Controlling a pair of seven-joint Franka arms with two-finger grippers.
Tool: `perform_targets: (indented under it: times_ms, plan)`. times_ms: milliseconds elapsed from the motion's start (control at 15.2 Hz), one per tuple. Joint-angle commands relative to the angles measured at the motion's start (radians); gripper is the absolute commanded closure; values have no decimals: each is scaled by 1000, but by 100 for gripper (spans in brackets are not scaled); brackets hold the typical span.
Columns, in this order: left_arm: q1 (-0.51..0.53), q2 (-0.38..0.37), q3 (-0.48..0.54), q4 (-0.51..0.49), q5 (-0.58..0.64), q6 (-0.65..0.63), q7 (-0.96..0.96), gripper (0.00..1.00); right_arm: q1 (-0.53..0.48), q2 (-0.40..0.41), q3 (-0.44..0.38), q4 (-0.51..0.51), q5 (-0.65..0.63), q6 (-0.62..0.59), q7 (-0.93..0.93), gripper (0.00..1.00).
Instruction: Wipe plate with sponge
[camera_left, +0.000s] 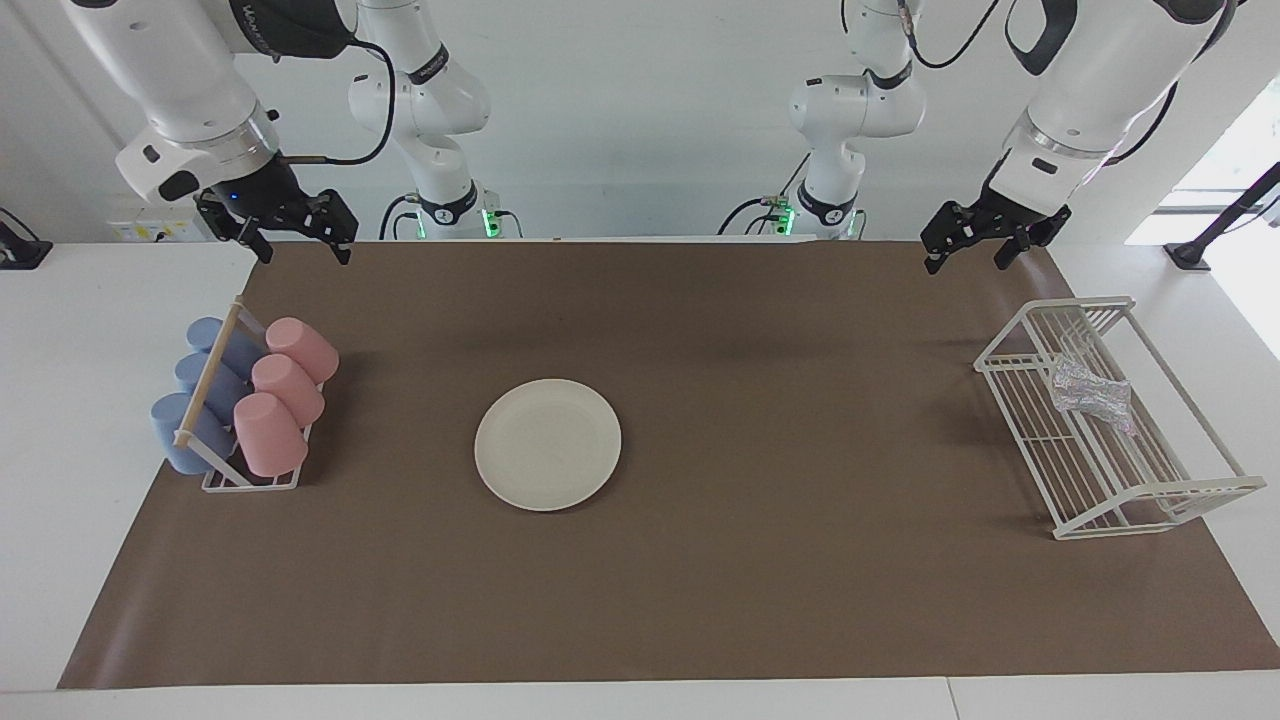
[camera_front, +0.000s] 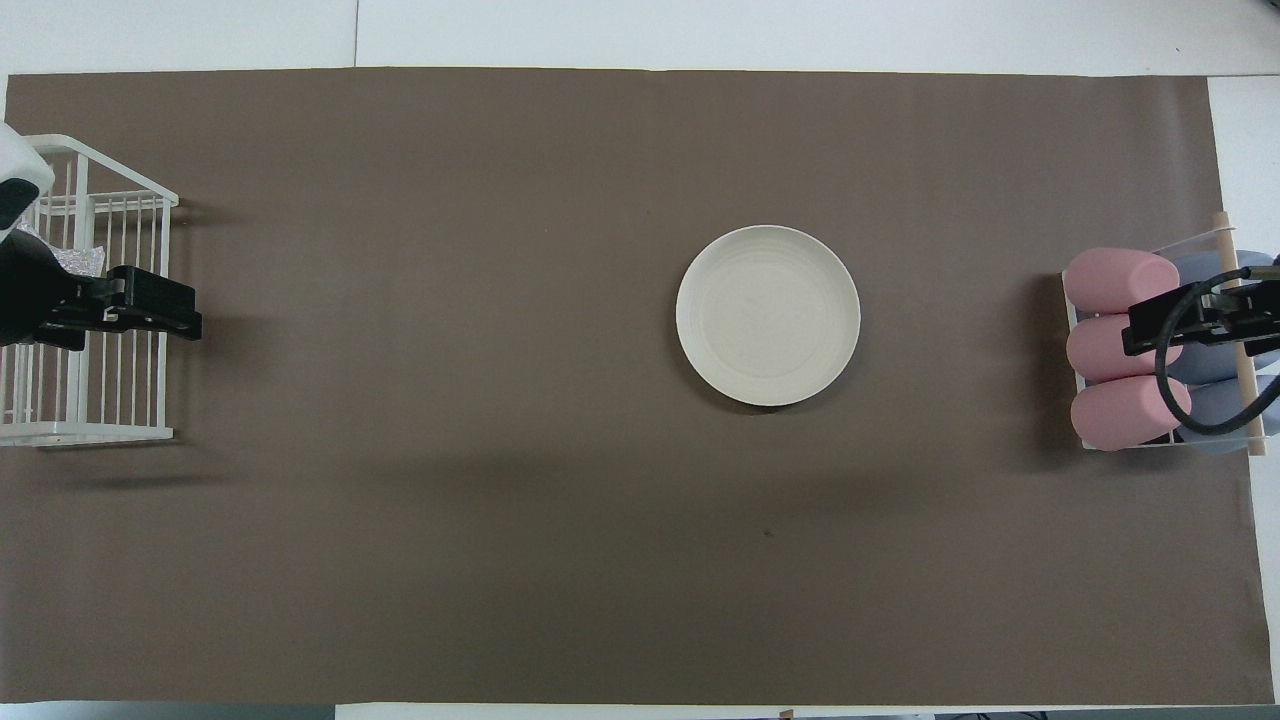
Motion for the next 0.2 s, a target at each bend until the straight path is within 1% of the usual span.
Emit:
perform_targets:
  times_ms: [0, 132]
  plan:
    - [-17, 4, 4, 14, 20, 4, -13, 0, -5, 0, 7, 6, 4, 12, 20, 0]
    - [-6, 4, 1, 14, 18, 9, -11, 0, -5, 0, 7, 6, 4, 12, 20, 0]
